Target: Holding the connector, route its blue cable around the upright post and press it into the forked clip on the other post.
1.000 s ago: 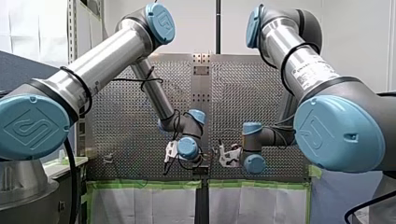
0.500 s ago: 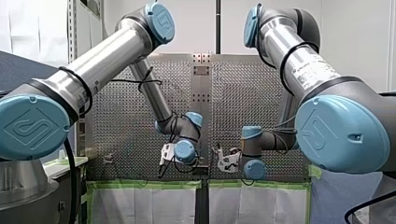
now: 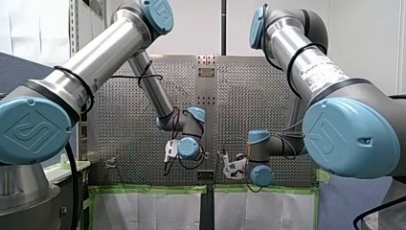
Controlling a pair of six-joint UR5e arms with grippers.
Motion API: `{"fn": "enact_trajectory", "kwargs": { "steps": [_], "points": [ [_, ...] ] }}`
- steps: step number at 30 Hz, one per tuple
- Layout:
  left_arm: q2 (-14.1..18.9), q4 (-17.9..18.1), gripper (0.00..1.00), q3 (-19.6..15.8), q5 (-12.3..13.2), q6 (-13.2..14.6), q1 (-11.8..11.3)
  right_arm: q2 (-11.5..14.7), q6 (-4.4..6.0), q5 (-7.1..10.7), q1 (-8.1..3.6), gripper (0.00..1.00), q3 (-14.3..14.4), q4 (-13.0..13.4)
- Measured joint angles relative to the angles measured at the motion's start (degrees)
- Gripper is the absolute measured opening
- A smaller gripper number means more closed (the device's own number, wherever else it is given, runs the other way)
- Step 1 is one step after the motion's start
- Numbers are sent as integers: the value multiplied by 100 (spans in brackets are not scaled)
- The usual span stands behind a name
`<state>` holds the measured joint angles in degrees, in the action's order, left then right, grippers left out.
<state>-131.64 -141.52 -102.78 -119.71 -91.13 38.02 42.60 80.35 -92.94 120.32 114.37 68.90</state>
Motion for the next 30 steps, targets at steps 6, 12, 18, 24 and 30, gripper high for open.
{"fn": "enact_trajectory", "kwargs": {
  "steps": [6,12,18,24,30],
  "points": [
    [2,88,98,-1,187,52,-2,-5,5,26,0,0,2,8],
    [-7,63,98,-3,452,100,-5,-8,2,136,15,0,2,10],
    [-18,-19,98,-3,757,-55,-32,-13,-4,223,25,0,3,13],
    [-64,-124,98,24,1011,-225,-112,-14,-8,330,50,0,2,37],
    [-186,-326,98,173,1182,-302,-201,-16,-9,355,69,0,3,52]
  ]
}}
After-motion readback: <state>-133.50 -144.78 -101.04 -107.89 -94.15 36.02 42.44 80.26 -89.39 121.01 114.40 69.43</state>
